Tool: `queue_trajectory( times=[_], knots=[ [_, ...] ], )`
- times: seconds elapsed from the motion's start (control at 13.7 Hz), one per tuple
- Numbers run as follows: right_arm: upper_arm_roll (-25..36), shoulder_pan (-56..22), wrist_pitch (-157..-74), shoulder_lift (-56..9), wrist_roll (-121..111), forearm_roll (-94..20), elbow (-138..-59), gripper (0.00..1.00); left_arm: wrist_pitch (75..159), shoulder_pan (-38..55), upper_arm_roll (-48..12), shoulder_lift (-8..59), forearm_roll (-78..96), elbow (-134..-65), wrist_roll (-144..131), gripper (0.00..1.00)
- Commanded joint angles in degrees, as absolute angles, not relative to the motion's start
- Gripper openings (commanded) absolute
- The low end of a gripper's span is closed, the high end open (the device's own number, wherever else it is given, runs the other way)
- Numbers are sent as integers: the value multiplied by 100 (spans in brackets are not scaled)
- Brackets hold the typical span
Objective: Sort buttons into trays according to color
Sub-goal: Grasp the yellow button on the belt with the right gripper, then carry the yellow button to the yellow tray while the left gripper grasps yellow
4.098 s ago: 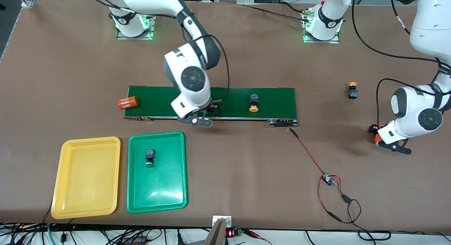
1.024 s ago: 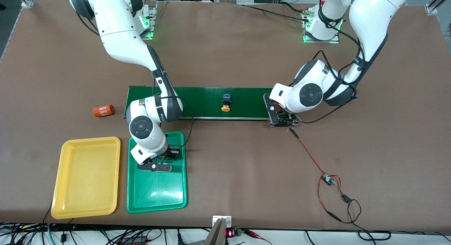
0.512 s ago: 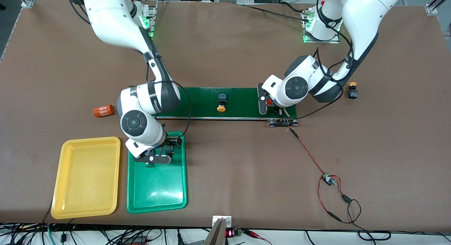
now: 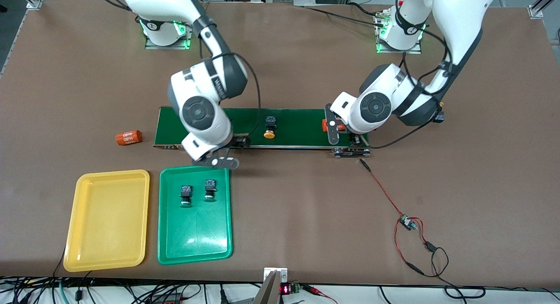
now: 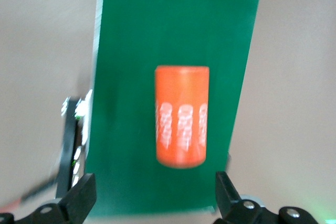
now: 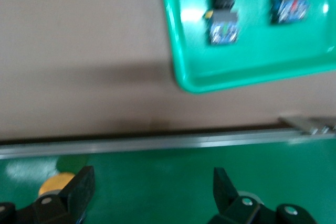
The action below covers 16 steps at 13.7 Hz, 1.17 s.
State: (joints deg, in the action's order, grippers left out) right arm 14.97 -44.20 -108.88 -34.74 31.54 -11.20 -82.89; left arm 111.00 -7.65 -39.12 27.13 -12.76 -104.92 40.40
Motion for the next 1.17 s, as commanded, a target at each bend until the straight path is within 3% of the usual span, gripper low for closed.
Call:
queue_trajectory(
  times=[0.0,0.22,0.37,0.73,0.88,1.02,1.1],
  knots=[
    [1512,-4815,-10968,-3217,3899,-1195,-8684,100,10618,-1036,-3981,2128,-1301,-10512,2931,100],
    [1520,-5158,-11039,-3269,4639,-1195,-8753,100,10573,-1309,-3833,1907,-1275,-10512,1603,100],
    [1521,-5273,-11179,-3270,4711,-1187,-8929,100,10591,-1292,-3395,1776,-1161,-10381,1039,100],
    [1512,-5326,-11689,-3383,4702,-1187,-9237,100,10582,-977,-1577,1415,-141,-10441,738,100],
    [1512,-5344,-11812,-3515,4720,-1195,-9237,100,10582,-660,-795,1406,-149,-10642,773,100],
    [1512,-5353,-11865,-3603,4763,-1195,-9237,100,10582,-502,-406,1319,-158,-11177,808,100],
    [1512,-5353,-11874,-3612,4764,-1195,-9237,92,10643,-510,-335,1310,-202,-11493,817,100]
  ],
)
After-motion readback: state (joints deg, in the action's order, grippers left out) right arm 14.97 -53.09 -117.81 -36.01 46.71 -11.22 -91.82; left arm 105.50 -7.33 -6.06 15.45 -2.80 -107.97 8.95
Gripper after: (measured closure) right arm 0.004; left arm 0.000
